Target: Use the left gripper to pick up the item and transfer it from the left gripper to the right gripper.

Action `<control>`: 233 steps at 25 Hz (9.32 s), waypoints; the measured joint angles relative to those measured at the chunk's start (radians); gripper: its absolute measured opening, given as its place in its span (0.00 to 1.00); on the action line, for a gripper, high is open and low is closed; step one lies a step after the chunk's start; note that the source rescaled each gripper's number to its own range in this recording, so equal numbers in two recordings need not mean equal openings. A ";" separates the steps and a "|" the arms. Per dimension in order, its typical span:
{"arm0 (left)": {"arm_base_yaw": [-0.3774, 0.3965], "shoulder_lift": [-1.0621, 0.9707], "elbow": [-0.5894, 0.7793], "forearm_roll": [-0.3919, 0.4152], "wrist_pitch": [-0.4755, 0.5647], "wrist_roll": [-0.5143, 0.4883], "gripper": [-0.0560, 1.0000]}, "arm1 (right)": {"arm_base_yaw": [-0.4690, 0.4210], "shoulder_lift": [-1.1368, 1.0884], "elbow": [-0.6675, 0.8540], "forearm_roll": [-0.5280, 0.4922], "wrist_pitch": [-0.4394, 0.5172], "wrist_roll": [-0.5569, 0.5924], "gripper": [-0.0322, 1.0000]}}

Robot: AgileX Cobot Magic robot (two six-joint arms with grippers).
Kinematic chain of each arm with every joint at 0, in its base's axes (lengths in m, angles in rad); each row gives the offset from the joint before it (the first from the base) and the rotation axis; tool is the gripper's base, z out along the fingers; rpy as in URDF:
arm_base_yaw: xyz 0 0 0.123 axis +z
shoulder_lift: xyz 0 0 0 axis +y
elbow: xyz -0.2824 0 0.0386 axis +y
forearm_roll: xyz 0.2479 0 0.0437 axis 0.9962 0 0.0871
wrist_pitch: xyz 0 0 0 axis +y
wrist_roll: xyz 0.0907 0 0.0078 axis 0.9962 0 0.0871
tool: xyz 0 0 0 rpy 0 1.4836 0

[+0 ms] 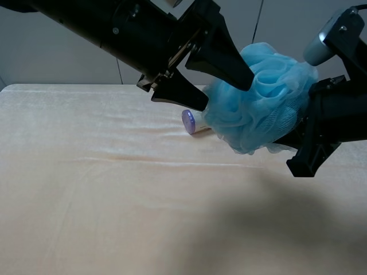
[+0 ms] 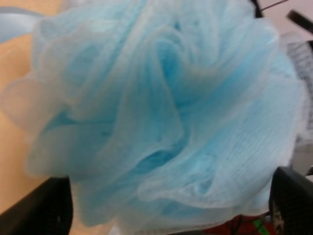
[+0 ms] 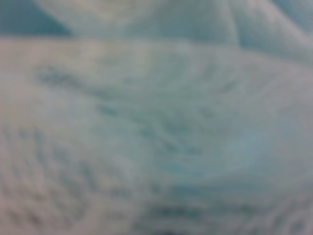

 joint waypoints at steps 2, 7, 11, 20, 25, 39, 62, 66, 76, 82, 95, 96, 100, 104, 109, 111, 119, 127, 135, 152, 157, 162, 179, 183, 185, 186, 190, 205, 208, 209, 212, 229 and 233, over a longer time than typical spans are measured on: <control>0.000 0.000 0.000 0.006 -0.002 0.000 0.79 | 0.000 0.000 0.000 0.000 0.000 0.000 0.07; 0.000 0.000 0.000 0.011 -0.012 0.000 0.79 | 0.000 0.000 0.000 0.000 0.000 0.000 0.07; 0.000 0.000 0.000 0.013 -0.026 0.001 0.79 | 0.000 0.000 0.000 0.000 0.000 0.000 0.07; 0.000 0.000 0.000 0.018 -0.027 0.077 0.99 | 0.000 0.000 0.000 0.000 0.000 0.000 0.06; 0.000 0.000 0.000 0.017 -0.016 0.080 1.00 | 0.000 0.000 0.000 0.001 0.000 0.000 0.06; 0.000 -0.112 -0.005 0.093 0.185 0.020 1.00 | 0.000 0.000 0.000 0.005 0.000 0.000 0.05; 0.000 -1.042 0.158 0.917 0.257 -0.512 1.00 | 0.000 0.000 0.000 0.008 0.001 0.000 0.05; 0.000 -1.257 0.314 0.921 0.261 -0.515 1.00 | 0.000 0.000 0.000 0.008 0.001 0.004 0.04; 0.000 -1.599 0.630 1.003 0.232 -0.523 1.00 | 0.000 0.000 0.000 0.011 0.001 0.038 0.04; 0.000 -1.607 0.709 1.019 0.250 -0.551 1.00 | 0.000 0.000 0.000 0.011 0.001 0.052 0.04; 0.000 -1.607 0.709 1.089 0.250 -0.589 1.00 | 0.000 0.000 0.000 0.019 0.001 0.071 0.04; 0.000 -1.607 0.709 1.089 0.250 -0.589 1.00 | 0.000 0.000 0.000 0.019 0.000 0.071 0.03; 0.051 -1.607 0.709 1.090 0.250 -0.589 1.00 | 0.000 0.000 0.000 0.019 -0.001 0.071 0.03; 0.211 -1.607 0.709 1.091 0.250 -0.589 1.00 | 0.000 0.000 0.000 0.020 -0.001 0.079 0.03; 0.440 -1.607 0.709 1.091 0.250 -0.589 1.00 | 0.000 0.000 0.000 0.020 -0.001 0.085 0.03; 0.519 -1.607 0.709 1.091 0.250 -0.589 1.00 | 0.000 0.000 0.000 0.020 -0.001 0.104 0.03; 0.705 -1.607 0.709 1.092 0.250 -0.590 1.00 | 0.000 0.000 0.000 -0.088 0.000 0.294 0.03; 0.777 -1.607 0.709 1.093 0.250 -0.590 1.00 | 0.000 0.000 0.000 -0.347 0.104 0.579 0.03; 0.789 -1.607 0.709 1.093 0.250 -0.590 1.00 | 0.000 0.000 0.000 -0.629 0.272 0.904 0.03; 0.789 -1.607 0.709 1.093 0.250 -0.590 1.00 | 0.000 0.138 0.000 -0.669 0.388 0.969 0.03; 0.789 -1.607 0.709 1.093 0.250 -0.590 1.00 | 0.000 0.231 0.000 -0.669 0.376 0.954 0.03; 0.789 -1.607 0.709 1.093 0.250 -0.590 1.00 | 0.000 0.315 -0.001 -0.670 0.327 0.934 0.03; 0.789 -1.607 0.709 1.093 0.250 -0.590 1.00 | 0.000 0.419 -0.001 -0.656 0.229 0.886 0.03; 0.789 -1.607 0.709 1.093 0.250 -0.590 1.00 | 0.000 0.419 -0.001 -0.623 0.229 0.885 0.03; 0.789 -1.607 0.709 1.093 0.250 -0.590 1.00 | 0.000 0.419 -0.001 -0.595 0.229 0.882 0.10; 0.789 -1.607 0.709 1.093 0.250 -0.590 1.00 | 0.000 0.419 -0.001 -0.577 0.226 0.875 0.17; 0.789 -1.607 0.709 1.093 0.250 -0.590 1.00 | 0.000 0.419 -0.001 -0.518 0.196 0.840 0.55; 0.789 -1.607 0.709 1.093 0.250 -0.590 1.00 | 0.000 0.419 -0.001 -0.489 0.203 0.856 1.00; 0.789 -1.607 0.709 1.093 0.250 -0.590 1.00 | 0.000 0.404 -0.016 -0.489 0.258 0.856 1.00; 0.789 -1.607 0.709 1.093 0.250 -0.590 1.00 | 0.000 0.398 -0.027 -0.490 0.283 0.857 1.00; 0.789 -1.607 0.709 1.093 0.250 -0.590 1.00 | 0.000 0.373 -0.079 -0.492 0.355 0.857 1.00; 0.789 -1.607 0.709 1.093 0.250 -0.590 1.00 | 0.000 0.139 -0.376 -0.522 0.620 0.864 1.00; 0.789 -1.607 0.709 1.093 0.250 -0.590 1.00 | 0.000 0.064 -0.392 -0.529 0.665 0.881 1.00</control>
